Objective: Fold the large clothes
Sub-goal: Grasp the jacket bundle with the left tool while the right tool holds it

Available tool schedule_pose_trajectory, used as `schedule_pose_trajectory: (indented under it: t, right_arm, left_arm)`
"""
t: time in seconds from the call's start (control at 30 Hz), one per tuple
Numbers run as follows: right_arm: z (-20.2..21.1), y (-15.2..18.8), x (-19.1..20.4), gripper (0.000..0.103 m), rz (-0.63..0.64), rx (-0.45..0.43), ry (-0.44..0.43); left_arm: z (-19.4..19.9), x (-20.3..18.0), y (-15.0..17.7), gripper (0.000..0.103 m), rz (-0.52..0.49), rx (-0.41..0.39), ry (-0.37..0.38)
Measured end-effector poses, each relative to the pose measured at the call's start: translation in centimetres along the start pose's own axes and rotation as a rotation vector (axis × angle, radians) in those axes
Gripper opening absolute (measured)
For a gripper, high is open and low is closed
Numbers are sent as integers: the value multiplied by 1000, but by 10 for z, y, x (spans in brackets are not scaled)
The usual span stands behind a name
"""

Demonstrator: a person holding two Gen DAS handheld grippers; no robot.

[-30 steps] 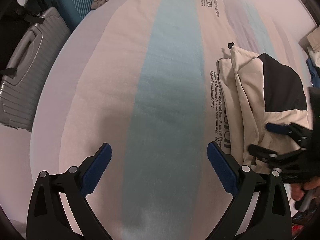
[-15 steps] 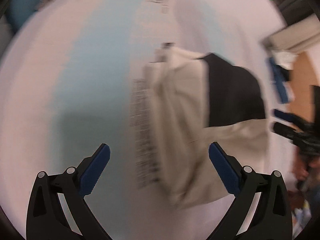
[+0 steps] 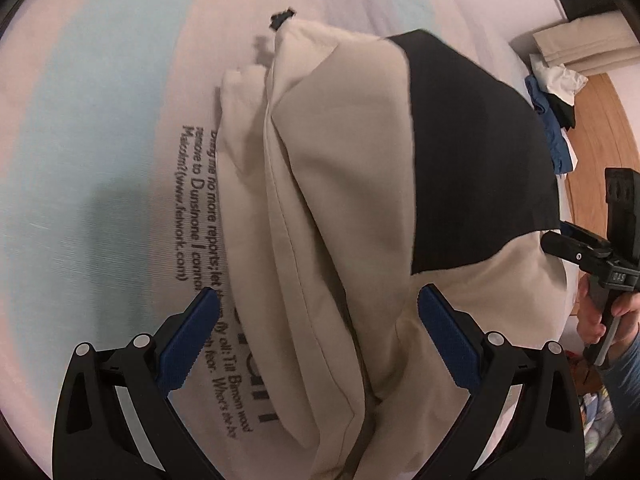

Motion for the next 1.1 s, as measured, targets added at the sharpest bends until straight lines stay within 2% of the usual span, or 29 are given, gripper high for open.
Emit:
schedule_pose_trajectory:
  t: [0.1, 0.37, 0.6, 0.7, 0.8, 0.87, 0.93, 0.97, 1.03, 1.1]
  right_arm:
    - [-5, 1, -5, 95, -27, 11, -22]
    - [-19, 1, -2, 95, -67, 31, -95]
    - [-35, 0, 8, 97, -121, 57, -160]
    - [-31, 0, 11, 90, -111, 57, -155]
    - [-24, 1, 13, 79, -92, 49, -152]
    - [-21, 3, 10, 70, -86, 40, -157]
    - [-19, 3, 9, 65, -85, 30, -164]
    - [-18, 3, 8, 62, -92, 26, -169]
    - [-14, 3, 8, 58, -93, 13, -175]
    - [-7, 2, 11, 55, -90, -4, -188]
  left_arm:
    - [-8, 0, -2, 97, 9, 1, 4]
    - [-27, 5, -3, 98, 21, 20, -13]
    - [-40, -18, -8, 96, 5, 38, 21]
    - [-44, -34, -10, 91, -30, 54, 50]
    - [-49, -49, -13, 81, -62, 58, 32]
    - [-51, -59, -15, 71, -85, 55, 16]
    - [-51, -71, -19, 56, -109, 53, -11]
    - [-53, -76, -20, 53, -115, 52, -29]
    - [-53, -86, -22, 39, -136, 38, -68]
    - [-53, -96, -27, 29, -161, 14, -98]
Point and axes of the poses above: each gripper's, at about its wrist camera, not at the fingertips, and z roughly against the way its jaws point, x to its left, y to its underside, the point moved 10 cm from there along -z, roughly the way its jaws point
